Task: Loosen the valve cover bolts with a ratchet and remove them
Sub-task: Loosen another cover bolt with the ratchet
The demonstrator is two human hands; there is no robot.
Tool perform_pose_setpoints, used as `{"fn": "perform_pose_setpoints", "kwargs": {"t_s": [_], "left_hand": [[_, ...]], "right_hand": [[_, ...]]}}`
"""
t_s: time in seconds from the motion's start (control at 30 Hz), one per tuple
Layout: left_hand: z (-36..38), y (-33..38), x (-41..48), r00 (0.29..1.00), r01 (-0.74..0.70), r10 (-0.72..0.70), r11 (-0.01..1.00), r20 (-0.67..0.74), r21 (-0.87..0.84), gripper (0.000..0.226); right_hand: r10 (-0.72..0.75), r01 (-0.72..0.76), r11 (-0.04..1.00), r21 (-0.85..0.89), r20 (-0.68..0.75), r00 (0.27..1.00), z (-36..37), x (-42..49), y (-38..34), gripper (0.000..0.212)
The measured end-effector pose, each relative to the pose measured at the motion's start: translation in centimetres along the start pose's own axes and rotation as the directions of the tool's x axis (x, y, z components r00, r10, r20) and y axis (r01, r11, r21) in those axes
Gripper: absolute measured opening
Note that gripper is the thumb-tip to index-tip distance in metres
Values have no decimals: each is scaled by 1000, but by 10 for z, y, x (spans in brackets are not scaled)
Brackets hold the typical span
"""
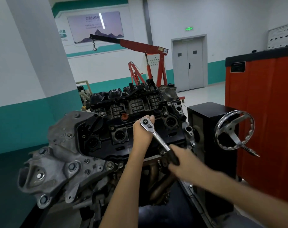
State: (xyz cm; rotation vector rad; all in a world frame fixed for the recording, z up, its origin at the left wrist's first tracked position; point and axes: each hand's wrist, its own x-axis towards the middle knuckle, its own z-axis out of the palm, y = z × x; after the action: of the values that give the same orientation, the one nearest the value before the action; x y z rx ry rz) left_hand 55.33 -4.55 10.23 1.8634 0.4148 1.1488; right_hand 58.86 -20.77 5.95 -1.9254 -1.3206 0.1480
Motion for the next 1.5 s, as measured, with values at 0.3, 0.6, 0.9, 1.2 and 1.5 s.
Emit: {"fn": "perform_pose_setpoints", "kwargs": {"t_s": [0.3,0.6,0.9,1.2,1.5], "left_hand": [[-3,2,1,999,21,-23,996,-23,-88,50],[2,3,-5,996,-75,76,997,-50,23,44],[-3,1,6,992,-10,-3,995,129,95,38],[3,9,3,995,57,-63,995,-72,-80,45],[-3,8,3,994,28,-32,999,103,41,48]], "right_hand": [[-198,220,710,-669,110,974,-108,68,-8,24],[68,-48,980,193,-98,993,60,-9,-24,26],[-153,228,785,-576,177,972,-114,60,7,15],[13,-7,997,83,-66,998,19,-2,-16,22],[-64,79,988,-135,109,992,-38,11,10,24]]}}
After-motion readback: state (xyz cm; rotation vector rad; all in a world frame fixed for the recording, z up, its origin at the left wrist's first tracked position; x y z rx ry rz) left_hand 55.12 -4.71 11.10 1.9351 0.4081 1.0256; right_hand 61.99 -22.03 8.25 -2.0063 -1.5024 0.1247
